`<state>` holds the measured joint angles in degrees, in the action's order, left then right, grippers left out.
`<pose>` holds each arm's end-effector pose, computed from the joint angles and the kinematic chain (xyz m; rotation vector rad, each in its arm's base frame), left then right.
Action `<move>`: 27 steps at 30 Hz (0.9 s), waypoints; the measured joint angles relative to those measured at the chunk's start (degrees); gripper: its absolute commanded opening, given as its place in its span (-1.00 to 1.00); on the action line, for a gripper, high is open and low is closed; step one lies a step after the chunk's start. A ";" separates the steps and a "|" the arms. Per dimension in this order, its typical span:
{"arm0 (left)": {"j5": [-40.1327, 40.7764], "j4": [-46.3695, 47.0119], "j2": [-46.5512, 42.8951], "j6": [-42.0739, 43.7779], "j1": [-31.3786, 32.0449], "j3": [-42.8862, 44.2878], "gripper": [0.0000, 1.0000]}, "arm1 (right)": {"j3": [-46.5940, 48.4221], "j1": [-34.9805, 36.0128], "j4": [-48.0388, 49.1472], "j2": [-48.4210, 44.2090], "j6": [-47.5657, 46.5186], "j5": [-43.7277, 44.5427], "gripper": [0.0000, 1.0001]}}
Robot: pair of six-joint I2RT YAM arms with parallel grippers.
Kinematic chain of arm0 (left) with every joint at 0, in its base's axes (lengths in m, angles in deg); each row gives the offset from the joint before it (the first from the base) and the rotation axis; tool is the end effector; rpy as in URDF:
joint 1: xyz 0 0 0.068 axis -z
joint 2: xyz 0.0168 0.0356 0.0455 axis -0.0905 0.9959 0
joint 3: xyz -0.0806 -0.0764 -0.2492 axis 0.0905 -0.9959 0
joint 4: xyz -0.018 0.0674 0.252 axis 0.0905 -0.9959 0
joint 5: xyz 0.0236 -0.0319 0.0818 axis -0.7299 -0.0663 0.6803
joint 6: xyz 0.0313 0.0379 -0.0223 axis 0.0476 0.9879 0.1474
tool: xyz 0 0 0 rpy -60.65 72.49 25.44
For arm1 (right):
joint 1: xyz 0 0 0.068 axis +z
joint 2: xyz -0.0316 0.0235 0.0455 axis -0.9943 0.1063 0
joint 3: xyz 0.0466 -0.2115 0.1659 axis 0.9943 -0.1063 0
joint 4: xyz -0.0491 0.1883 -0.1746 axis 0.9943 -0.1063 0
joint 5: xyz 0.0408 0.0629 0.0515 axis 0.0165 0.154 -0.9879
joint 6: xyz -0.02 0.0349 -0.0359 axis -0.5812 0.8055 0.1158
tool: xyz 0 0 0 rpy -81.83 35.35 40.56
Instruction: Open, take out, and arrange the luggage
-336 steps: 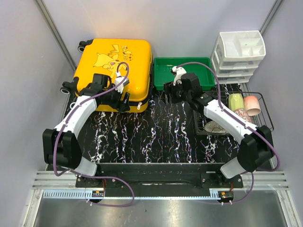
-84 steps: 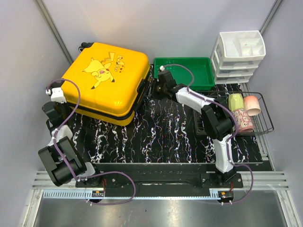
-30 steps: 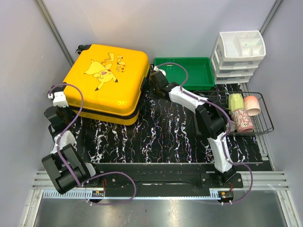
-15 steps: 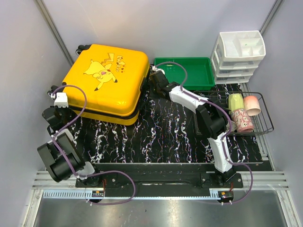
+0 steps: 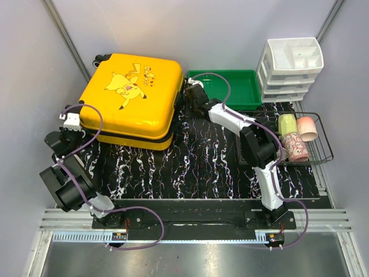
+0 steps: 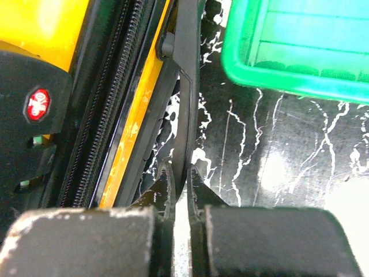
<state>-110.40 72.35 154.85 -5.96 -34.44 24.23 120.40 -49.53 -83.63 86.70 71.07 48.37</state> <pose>0.2386 0.1731 0.2009 0.1844 1.7375 0.3380 0.4189 0.2814 0.2120 -0.1738 2.3038 0.3813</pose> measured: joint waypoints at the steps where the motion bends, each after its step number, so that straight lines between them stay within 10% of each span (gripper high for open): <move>1: -0.74 0.46 0.74 -0.66 -0.22 0.50 -0.75 | 0.00 -0.17 0.04 0.02 -0.22 0.15 -1.00; 11: 0.63 24.79 18.36 -2.40 -0.59 0.70 -0.42 | 0.00 -1.53 0.52 0.02 -2.56 2.86 -1.00; 17: -2.08 26.47 11.34 1.14 -5.16 -3.02 0.68 | 0.02 -4.07 0.83 0.00 -3.82 4.76 -1.00; 20: -7.74 15.21 -1.29 6.27 -8.94 -2.54 0.96 | 0.02 -4.20 0.87 0.00 -4.24 4.72 -1.00; 27: -16.39 -37.44 -14.25 30.49 -12.57 16.87 0.93 | 0.22 -4.20 0.98 0.00 -5.05 4.00 -1.00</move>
<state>-126.80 34.91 140.60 24.53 -47.01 41.10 120.62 -53.73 -82.64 86.70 66.02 52.37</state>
